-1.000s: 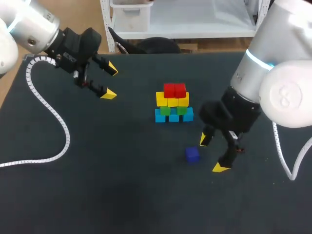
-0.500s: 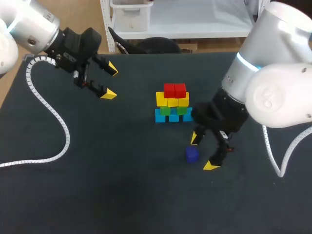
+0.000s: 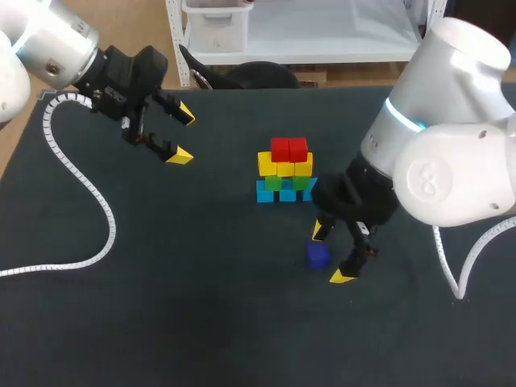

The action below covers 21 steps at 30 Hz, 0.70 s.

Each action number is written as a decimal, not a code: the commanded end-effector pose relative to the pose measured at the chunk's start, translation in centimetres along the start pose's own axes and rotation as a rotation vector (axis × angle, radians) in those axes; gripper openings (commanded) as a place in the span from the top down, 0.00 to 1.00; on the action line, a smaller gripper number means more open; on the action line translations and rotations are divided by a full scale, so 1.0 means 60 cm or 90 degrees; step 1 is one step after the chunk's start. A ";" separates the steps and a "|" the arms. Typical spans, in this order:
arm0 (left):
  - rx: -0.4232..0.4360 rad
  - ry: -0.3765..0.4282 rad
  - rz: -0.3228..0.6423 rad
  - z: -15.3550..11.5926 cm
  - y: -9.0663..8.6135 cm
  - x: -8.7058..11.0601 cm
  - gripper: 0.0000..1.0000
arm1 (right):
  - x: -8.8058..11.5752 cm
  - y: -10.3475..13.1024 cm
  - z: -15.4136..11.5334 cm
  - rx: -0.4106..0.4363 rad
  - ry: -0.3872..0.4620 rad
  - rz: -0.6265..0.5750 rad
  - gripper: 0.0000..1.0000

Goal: Place the blue cubes, place green cubes on the blue cubes, place the yellow cubes on the green cubes, then place the red cubes on the yellow cubes, and place purple cube on the red cubes.

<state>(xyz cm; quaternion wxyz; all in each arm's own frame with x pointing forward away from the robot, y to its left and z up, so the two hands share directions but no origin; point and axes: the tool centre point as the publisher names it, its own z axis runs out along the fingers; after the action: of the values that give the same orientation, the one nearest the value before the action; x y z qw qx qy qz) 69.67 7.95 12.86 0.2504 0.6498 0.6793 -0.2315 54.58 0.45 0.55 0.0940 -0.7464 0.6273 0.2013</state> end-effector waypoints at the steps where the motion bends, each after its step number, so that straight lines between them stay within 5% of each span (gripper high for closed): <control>1: 0.001 -0.001 0.002 0.000 0.001 0.001 0.00 | -0.004 -0.001 0.005 0.002 0.001 0.000 0.00; 10: 0.001 -0.001 0.002 0.000 0.001 0.001 0.00 | -0.007 -0.002 0.012 0.004 -0.003 0.005 0.00; 11: 0.001 -0.001 0.002 0.000 0.001 0.001 0.00 | -0.006 -0.003 0.013 0.004 -0.004 0.007 0.08; 13: 0.001 -0.001 0.002 0.000 0.001 0.001 0.00 | -0.004 -0.004 0.013 0.005 -0.003 0.010 0.48; 21: 0.001 -0.001 0.002 0.000 0.001 0.001 0.00 | -0.004 -0.006 0.016 0.009 0.000 0.018 0.83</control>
<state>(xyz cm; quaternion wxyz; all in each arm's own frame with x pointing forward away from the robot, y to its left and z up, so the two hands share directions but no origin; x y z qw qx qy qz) 69.67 7.95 12.86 0.2504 0.6498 0.6793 -0.2315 54.78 0.98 -0.13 0.0961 -0.7372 0.6383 0.1997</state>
